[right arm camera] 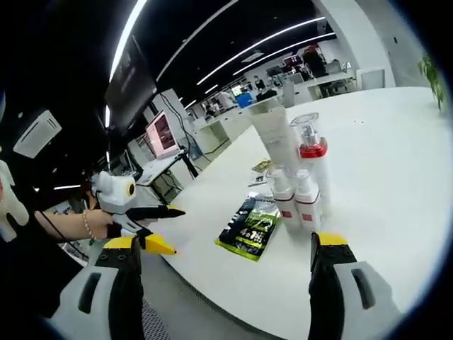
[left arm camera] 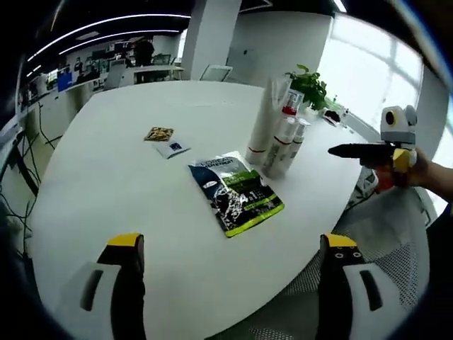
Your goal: Arrange the skincare products in the storage area until every visible bottle or jar stands upright without overlapping.
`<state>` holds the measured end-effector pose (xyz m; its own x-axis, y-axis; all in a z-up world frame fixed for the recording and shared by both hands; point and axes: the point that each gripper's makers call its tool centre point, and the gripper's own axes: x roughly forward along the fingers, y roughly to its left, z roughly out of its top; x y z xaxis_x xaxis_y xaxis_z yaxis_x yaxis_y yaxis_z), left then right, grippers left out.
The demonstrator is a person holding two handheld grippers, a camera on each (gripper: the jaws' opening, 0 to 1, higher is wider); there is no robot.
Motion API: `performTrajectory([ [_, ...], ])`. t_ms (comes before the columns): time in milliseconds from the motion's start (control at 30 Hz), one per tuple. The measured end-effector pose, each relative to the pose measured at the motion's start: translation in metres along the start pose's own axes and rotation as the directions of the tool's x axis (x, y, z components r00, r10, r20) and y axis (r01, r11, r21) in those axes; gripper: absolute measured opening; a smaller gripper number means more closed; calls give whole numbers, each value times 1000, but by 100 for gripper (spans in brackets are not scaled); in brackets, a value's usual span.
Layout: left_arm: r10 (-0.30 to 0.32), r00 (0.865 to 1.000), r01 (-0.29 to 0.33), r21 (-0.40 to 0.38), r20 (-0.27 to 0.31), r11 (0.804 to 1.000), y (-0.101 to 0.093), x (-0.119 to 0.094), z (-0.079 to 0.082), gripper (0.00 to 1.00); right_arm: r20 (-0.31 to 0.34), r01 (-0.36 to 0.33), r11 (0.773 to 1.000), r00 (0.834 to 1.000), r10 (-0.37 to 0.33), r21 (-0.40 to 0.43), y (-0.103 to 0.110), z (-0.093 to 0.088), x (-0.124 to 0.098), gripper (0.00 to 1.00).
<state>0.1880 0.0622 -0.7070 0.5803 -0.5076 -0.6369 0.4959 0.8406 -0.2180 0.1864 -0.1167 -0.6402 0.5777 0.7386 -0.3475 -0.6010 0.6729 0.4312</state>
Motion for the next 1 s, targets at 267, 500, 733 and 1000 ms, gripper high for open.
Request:
performTrajectory([
  [267, 25, 998, -25, 6, 50, 1000, 1, -13, 17, 99, -7, -7, 1000, 1000, 7, -29, 5, 0, -1, 100],
  [500, 47, 998, -47, -10, 33, 999, 6, -17, 7, 99, -7, -10, 999, 1000, 10, -43, 5, -1, -1, 100],
  [733, 62, 998, -62, -17, 25, 998, 10, -17, 5, 99, -2, -11, 999, 1000, 11, -37, 5, -1, -1, 100],
  [1000, 63, 998, -63, -12, 6, 998, 10, -14, 3, 99, -3, -14, 999, 1000, 14, -32, 4, -1, -1, 100],
])
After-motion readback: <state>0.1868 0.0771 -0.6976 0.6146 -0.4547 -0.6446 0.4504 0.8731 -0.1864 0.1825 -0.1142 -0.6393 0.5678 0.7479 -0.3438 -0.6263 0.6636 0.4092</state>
